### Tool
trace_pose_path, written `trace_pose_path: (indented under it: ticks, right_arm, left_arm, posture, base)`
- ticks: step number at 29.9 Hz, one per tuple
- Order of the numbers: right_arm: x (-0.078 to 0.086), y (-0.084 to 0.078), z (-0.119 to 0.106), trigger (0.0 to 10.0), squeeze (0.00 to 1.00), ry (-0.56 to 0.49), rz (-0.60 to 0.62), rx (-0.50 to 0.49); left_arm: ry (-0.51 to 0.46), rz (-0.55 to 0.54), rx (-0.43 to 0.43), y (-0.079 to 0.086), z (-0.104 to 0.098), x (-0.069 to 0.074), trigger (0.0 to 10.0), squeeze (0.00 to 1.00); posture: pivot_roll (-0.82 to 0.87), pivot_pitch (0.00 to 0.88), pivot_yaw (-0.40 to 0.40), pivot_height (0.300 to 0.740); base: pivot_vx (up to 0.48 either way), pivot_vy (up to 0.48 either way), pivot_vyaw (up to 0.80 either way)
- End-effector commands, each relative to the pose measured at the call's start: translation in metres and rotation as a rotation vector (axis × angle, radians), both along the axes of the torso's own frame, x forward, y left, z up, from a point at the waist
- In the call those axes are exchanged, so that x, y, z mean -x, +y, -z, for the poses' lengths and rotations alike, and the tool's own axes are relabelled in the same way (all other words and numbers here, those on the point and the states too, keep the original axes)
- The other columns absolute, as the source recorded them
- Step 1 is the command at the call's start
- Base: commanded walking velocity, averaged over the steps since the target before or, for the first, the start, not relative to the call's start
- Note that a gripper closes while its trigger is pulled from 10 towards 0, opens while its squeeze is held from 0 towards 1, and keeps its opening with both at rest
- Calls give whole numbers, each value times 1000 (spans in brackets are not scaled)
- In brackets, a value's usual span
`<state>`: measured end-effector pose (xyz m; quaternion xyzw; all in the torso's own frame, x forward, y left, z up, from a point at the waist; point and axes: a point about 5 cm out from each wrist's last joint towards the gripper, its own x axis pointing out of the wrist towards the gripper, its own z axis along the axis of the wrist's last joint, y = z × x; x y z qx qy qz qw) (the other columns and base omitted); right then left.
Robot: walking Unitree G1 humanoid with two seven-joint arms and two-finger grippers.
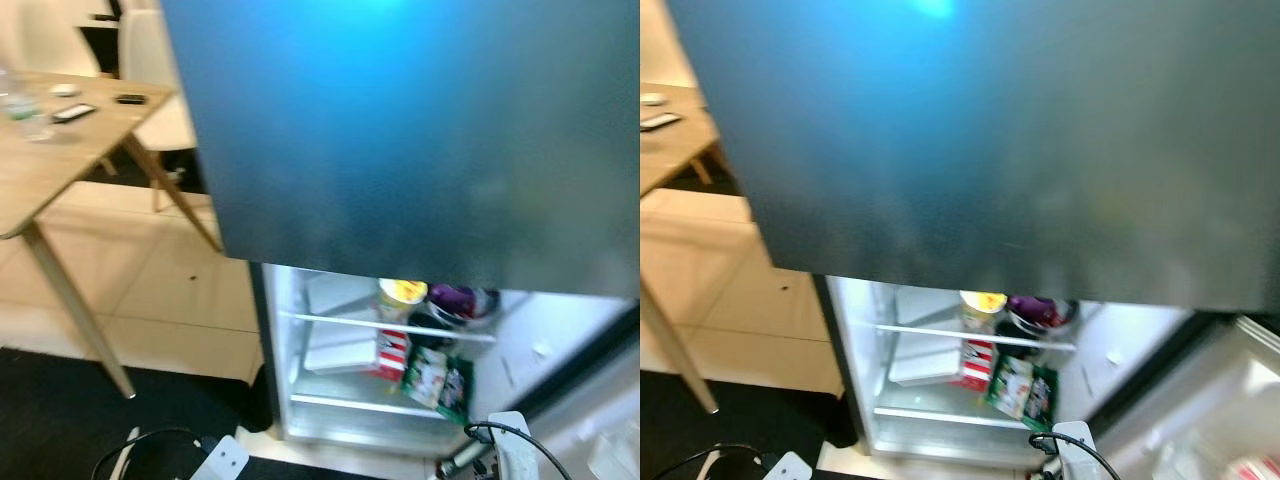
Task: Restocking fridge
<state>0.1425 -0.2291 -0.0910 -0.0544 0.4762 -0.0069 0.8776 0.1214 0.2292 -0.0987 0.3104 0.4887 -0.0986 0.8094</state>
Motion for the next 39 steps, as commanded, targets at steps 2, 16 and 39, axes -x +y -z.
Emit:
trace_pose_path:
  ticks: [2, 16, 39]
  right_arm:
    - [-4, -4, -3, 10000, 0, -12, -11, 16]
    - [-2, -2, -1, 10000, 0, -10, -14, 12]
    - [-1, 0, -1, 10000, 0, -8, -19, 9]
  left_arm:
    - [8, 17, -7, 0, 1, 3, 10000, 0]
    - [4, 15, -8, 0, 1, 3, 10000, 4]
    - [5, 15, -11, 1, 1, 3, 10000, 4]
  posture:
    - [-6, 0, -59, 740]
    - [-8, 0, -59, 740]
    - [2, 0, -60, 740]
  base:
    - [0, 0, 800]
    - [0, 0, 800]
    - [0, 0, 796]
